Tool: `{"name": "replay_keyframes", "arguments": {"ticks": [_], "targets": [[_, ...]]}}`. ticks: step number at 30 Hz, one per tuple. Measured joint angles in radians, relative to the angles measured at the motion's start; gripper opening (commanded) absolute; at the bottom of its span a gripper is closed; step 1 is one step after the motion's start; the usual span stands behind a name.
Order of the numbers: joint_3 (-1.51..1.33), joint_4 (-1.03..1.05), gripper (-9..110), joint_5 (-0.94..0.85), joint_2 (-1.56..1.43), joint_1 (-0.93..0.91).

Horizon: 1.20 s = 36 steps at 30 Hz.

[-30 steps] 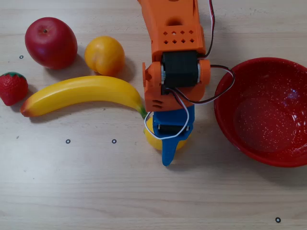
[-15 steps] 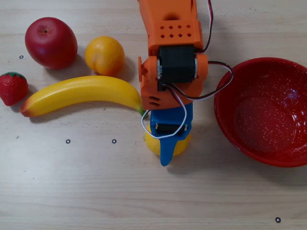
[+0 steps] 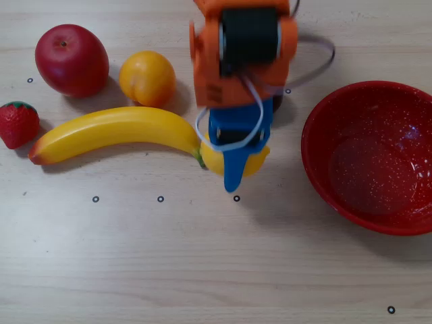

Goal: Put the lemon in the red bowl.

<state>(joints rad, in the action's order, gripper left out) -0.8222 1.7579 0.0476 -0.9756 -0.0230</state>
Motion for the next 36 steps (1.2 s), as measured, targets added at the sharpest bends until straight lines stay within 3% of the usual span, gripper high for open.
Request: {"name": "replay_keyframes", "arguments": {"ticks": [10, 21, 36], "targets": [[-0.225, 0.038, 0, -0.026, -0.347, -0.02], [-0.279, 0.034, 0, -0.138, -0.568, -0.27], [-0.589, -0.572, 0, -0.103, -0.672, -0.469]]}}
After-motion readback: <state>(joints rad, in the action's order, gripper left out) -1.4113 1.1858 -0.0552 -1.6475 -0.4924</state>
